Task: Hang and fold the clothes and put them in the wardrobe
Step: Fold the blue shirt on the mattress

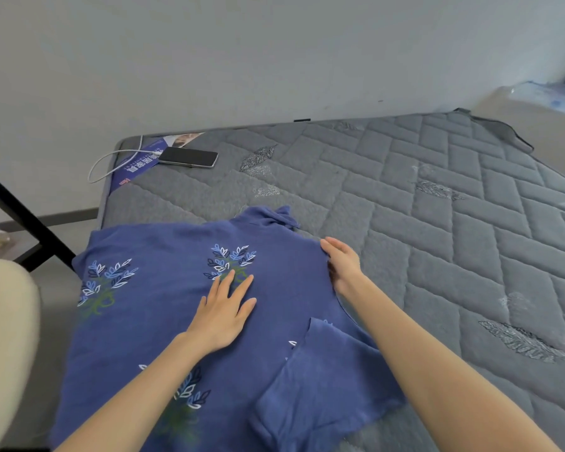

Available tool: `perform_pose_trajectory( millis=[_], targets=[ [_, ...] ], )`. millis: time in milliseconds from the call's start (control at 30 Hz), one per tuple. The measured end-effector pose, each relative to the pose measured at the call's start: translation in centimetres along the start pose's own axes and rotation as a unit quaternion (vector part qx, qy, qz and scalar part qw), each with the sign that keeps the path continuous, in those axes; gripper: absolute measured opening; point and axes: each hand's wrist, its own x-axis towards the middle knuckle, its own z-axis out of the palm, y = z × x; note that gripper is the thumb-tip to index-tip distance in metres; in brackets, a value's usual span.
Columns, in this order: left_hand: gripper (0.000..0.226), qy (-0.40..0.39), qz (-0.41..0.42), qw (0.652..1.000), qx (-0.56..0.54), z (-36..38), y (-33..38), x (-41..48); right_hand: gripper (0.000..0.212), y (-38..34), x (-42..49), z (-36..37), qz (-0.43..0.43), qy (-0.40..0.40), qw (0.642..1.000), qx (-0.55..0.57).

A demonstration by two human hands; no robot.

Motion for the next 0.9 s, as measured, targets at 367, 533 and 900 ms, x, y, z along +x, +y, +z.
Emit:
perform_pose_trajectory(
  millis=[367, 533, 900],
  targets=[
    [0.050, -0.004, -0.031, 0.996, 0.081, -0.5, 0.2, 1.6, 0.042, 0.8, 0.2, -1.3, -0.102, 0.124, 0.958, -0.238],
    [0.052, 0.012, -0.008, 0.995, 0.096, -1.1, 0.3, 2.7, 0.027, 0.7, -0.5, 0.0, -0.290, 0.056, 0.856, -0.424],
    [0.066, -0.009, -0.065, 0.993, 0.096, -0.7, -0.8, 5.9, 0.026, 0.2, 2.8, 4.3, -0.299, 0.037, 0.775, -0.555]
  ],
)
